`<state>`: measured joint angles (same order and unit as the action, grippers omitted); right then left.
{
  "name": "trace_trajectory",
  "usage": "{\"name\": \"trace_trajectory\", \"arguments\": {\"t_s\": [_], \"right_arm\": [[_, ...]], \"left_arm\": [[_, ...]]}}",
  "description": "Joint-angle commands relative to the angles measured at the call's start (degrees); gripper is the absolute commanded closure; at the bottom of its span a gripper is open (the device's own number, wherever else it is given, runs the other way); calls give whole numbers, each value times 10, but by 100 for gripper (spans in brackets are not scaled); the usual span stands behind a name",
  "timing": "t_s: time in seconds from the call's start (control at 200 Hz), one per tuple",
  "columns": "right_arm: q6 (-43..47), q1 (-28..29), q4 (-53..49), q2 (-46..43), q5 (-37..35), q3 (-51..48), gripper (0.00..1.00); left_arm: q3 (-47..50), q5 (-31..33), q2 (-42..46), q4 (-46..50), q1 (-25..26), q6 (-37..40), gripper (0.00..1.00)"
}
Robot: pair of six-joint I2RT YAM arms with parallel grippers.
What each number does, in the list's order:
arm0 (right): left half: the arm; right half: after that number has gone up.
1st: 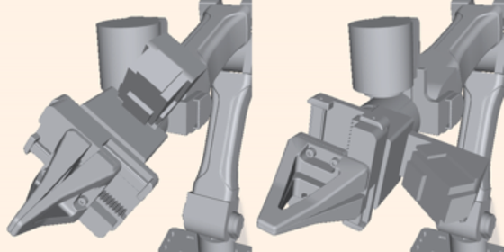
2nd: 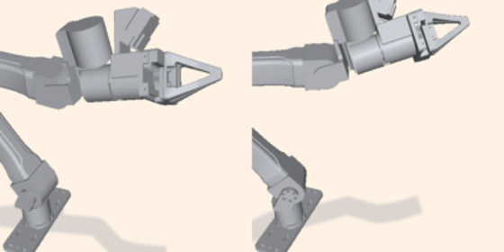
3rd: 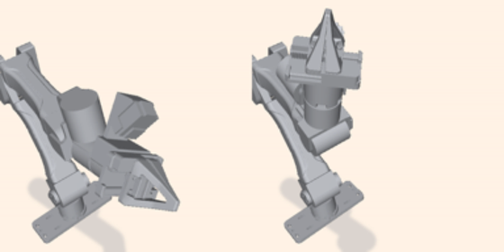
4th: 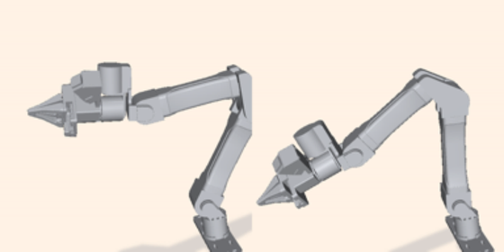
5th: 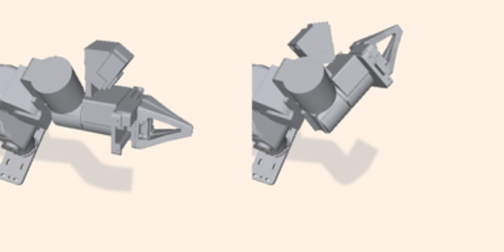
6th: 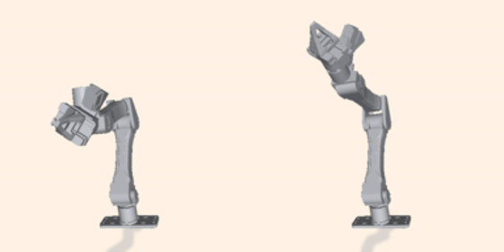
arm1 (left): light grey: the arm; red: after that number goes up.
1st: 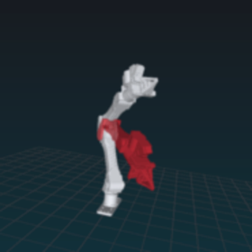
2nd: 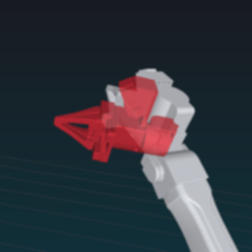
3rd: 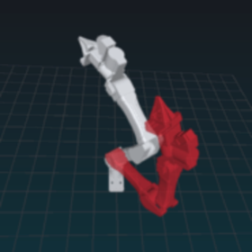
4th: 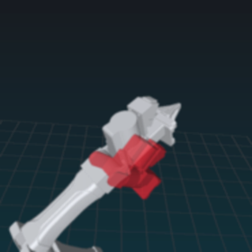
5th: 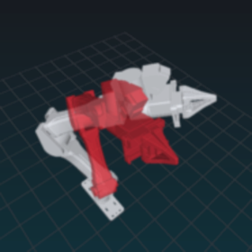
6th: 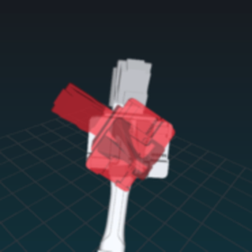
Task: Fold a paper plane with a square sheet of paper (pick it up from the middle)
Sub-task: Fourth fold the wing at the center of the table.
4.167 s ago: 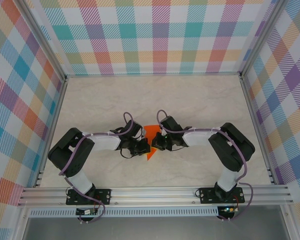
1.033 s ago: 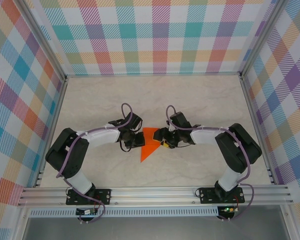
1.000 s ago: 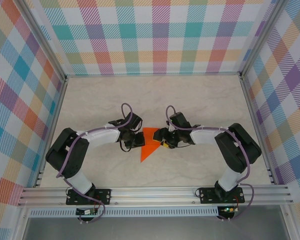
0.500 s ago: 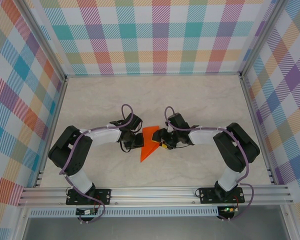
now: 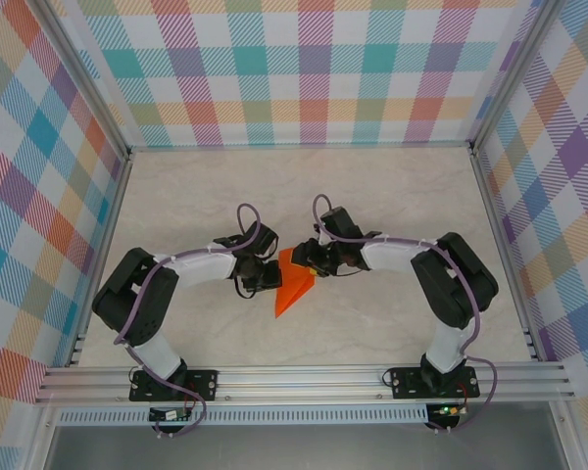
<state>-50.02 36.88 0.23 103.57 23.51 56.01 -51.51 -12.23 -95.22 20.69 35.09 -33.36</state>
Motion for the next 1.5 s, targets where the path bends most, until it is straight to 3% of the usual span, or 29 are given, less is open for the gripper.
{"name": "trace_trajectory", "arguments": {"t_s": [0.0,0.21,0.36,0.58,0.68,0.935,1.12,1.495], "right_arm": [[50,-2,-42,24,10,29,55],[105,-14,-64,56,28,70,60],[113,-25,-67,66,42,78,72],[55,-28,-36,45,24,45,89],[10,-28,-3,23,9,9,92],[-71,-28,40,-49,-50,-71,91],[-57,-28,22,-62,-35,-59,80],[-31,-28,11,-8,34,12,87]], "left_arm": [[6,20,50,25,-5,12,82],[37,38,111,42,-5,3,79],[70,25,156,28,-2,0,72],[91,66,227,38,30,-1,56],[95,86,245,41,48,0,51],[76,130,216,40,133,14,45],[44,179,164,54,190,22,44],[0,277,80,97,231,-7,43]]}}
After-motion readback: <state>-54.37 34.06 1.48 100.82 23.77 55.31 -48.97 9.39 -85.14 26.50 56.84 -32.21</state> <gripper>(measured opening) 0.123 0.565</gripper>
